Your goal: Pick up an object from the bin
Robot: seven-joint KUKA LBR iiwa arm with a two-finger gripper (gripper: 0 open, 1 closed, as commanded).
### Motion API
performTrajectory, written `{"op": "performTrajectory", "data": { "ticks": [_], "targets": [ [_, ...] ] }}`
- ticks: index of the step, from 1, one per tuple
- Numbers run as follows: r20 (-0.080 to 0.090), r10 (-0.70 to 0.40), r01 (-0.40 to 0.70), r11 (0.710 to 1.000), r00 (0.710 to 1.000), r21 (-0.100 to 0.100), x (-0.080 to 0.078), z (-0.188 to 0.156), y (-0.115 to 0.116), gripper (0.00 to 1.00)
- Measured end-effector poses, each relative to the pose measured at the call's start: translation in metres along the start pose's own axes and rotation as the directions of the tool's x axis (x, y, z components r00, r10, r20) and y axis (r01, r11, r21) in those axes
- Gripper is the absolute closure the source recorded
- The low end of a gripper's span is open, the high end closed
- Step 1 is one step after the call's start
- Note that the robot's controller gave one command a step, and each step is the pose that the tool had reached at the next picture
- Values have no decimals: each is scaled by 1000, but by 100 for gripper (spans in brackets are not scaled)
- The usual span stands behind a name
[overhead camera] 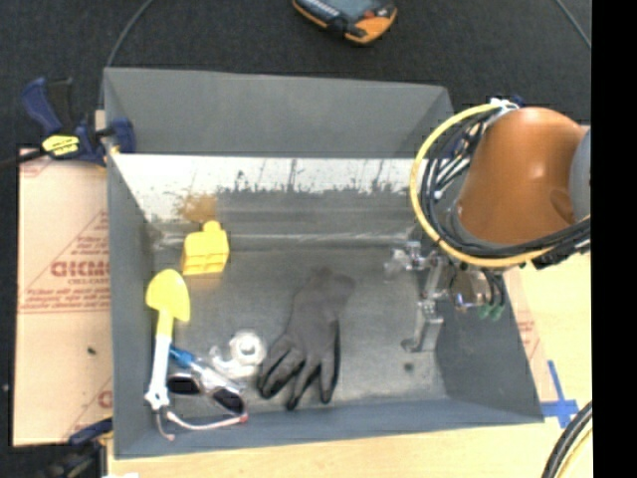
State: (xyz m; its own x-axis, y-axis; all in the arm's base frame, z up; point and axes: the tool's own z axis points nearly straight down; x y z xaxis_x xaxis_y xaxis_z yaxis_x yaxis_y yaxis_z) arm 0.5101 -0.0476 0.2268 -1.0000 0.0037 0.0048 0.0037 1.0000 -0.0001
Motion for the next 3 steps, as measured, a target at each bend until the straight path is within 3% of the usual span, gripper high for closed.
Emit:
{"op": "performTrajectory", "data": {
  "ticks": [1,2,3],
  "targets": [
    [8,-2,2,1000,1000,1,-1,-5,0,0],
    [9,-228,228,974,974,2,-46,63,29,0],
    [11,-359,359,933,933,3,-44,66,92,0]
  ]
}}
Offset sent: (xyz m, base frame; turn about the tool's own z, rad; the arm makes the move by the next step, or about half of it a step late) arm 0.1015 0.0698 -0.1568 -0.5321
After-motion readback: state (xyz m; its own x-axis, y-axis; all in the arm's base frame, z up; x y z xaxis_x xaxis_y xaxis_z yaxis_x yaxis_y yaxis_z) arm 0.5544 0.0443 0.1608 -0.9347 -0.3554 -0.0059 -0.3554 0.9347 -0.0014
